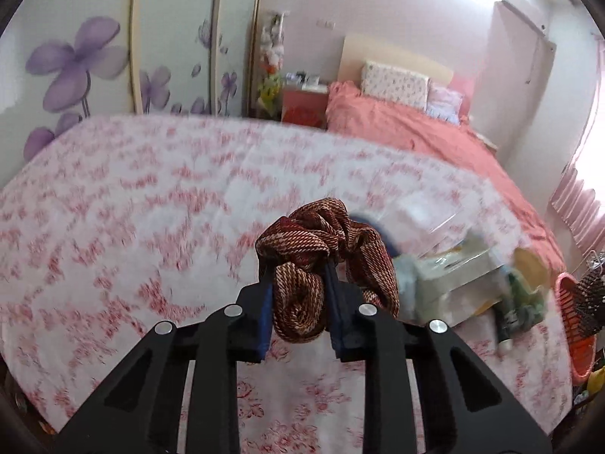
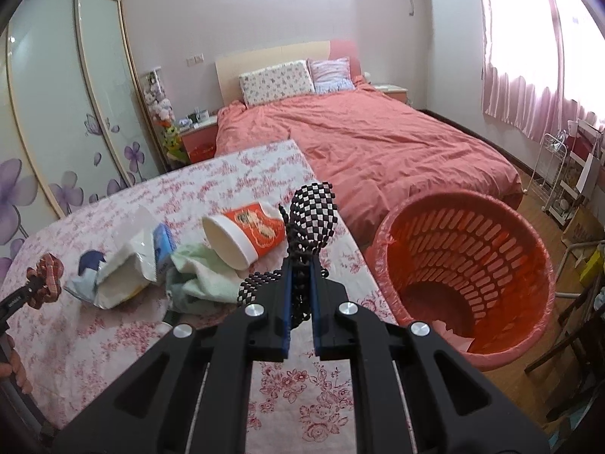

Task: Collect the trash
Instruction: 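Carry both items over the orange basket and open both grippers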

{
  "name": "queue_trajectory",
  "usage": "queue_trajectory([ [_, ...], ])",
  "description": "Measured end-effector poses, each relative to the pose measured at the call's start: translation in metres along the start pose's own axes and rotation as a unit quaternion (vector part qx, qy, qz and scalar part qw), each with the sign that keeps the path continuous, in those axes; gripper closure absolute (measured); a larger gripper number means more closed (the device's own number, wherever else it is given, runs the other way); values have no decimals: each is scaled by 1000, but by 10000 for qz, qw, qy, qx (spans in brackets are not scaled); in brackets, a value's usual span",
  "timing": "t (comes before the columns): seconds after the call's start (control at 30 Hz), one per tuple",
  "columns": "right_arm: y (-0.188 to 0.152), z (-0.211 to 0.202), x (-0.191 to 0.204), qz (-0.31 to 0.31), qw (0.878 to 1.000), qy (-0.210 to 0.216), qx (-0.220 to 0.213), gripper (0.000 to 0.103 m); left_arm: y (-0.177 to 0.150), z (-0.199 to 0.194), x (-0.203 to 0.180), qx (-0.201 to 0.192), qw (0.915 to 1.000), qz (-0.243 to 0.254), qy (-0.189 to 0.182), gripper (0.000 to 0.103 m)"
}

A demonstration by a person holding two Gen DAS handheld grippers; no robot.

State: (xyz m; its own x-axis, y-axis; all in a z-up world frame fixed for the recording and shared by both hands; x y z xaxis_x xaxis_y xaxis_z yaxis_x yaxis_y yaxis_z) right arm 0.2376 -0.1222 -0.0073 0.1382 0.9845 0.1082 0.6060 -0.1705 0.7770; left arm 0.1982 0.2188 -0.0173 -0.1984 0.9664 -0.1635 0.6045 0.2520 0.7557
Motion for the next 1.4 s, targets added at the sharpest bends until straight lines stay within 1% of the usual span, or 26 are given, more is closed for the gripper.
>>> queue_trajectory([
  [0.13,7,-18,-2,58,9998,70,-197,94,12,-24,-21,-247,9994,142,-219,79],
  [0.27,13,-37,-8,157,9989,135,-419,94,18,-46,-53,-411,9969,347,-568,79],
  [0.47,20,-59,-20,311,9971,132,-679,94,16,-61,-102,-434,9906,576,-1166,79],
  [0.57,23,-71,-32,399,9954,19,-874,94,13,-64,-129,-435,9860,711,-1443,79],
  [0.8,28,-91,-67,625,9880,-441,-1345,94,0,-66,-193,-354,9720,1003,-2095,79],
  [0.83,28,-93,-72,648,9870,-486,-1388,94,-3,-66,-207,-342,9686,1083,-2214,79],
  [0.97,33,-98,-95,740,9816,-752,-1590,94,-12,-65,-243,-282,9586,1271,-2534,79],
  [1.13,34,-92,-122,890,9769,-975,-1681,94,-26,-58,-291,-172,9442,1539,-2906,79],
  [1.4,27,-68,-164,1181,9729,-1141,-1628,94,-49,-36,-344,144,9269,1831,-3272,79],
])
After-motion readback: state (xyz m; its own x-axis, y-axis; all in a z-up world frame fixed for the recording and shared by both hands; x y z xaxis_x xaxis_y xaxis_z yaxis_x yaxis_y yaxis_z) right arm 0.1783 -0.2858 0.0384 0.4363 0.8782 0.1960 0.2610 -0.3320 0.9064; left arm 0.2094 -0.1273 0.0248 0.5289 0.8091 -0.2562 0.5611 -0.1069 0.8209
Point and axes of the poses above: each gripper's, at about its wrist camera, not at the fingertips, and z roughly the way its jaws point, x to its left, y to its top, the point moved 4 cm from there along z, roughly the way its jaws point, and after that the axes turned 3 degrees about -y, right-handed, at the moved point
